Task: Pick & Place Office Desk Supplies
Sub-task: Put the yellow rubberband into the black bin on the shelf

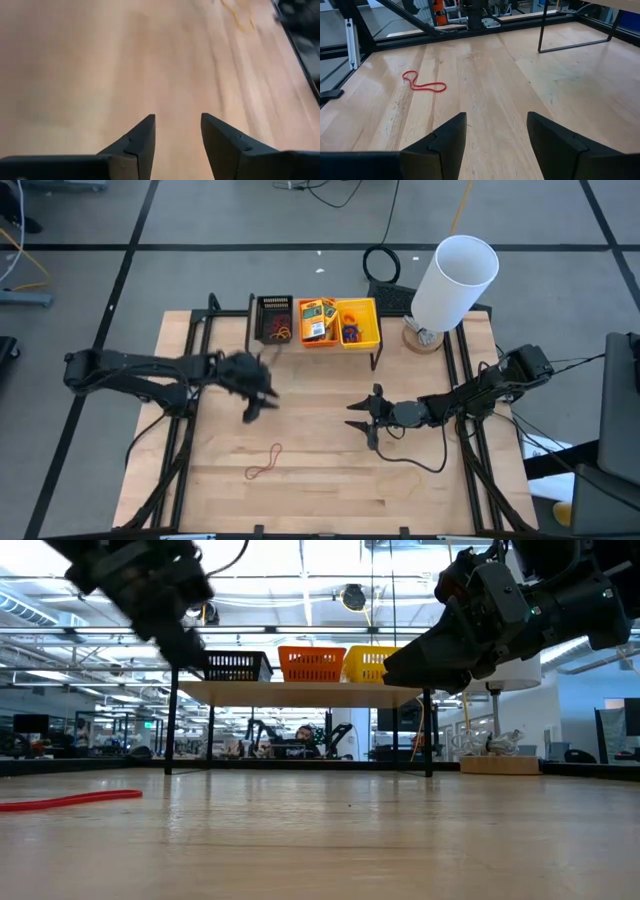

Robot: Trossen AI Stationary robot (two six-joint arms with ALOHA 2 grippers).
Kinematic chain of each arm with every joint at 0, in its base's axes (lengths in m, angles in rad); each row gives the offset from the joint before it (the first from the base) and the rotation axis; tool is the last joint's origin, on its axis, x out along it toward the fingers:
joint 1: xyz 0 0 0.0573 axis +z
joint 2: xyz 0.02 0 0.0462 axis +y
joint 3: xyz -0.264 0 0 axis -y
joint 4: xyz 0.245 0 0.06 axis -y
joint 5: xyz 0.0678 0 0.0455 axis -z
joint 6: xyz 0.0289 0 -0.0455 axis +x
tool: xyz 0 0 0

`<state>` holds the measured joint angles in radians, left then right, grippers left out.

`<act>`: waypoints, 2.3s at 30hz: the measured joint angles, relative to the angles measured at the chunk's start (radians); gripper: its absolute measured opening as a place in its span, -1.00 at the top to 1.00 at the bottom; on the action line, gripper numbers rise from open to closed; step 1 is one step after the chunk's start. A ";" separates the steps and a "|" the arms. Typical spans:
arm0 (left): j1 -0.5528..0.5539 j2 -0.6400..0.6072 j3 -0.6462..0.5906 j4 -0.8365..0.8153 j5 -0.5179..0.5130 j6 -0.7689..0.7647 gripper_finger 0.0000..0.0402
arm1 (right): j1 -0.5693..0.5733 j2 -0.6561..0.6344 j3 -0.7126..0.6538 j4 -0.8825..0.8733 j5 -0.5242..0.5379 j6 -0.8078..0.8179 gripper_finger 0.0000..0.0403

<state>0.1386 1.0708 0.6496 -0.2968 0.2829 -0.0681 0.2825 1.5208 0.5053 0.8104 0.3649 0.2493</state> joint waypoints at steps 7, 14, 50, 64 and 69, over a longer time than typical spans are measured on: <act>-0.197 0.051 -0.233 0.304 -0.019 -0.115 0.27 | -0.002 0.000 0.000 -0.022 -0.129 -0.020 0.01; -0.300 0.063 -0.335 0.556 -0.033 -0.163 0.27 | -0.007 -0.099 0.012 -0.279 -0.576 0.094 0.01; -0.746 0.063 -0.334 0.953 -0.564 -0.414 0.27 | 0.526 0.045 0.025 -0.575 -0.169 0.333 0.01; -0.834 0.063 -0.334 0.951 -0.658 -0.465 0.27 | 0.526 0.049 0.023 -0.630 -0.023 0.248 0.01; -0.836 0.063 -0.334 0.951 -0.659 -0.465 0.27 | 0.524 0.049 0.023 -0.629 0.004 0.234 0.01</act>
<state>-0.6971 1.1339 0.3161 0.6544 -0.3763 -0.5331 0.8062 1.5700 0.5282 0.1810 0.3687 0.4832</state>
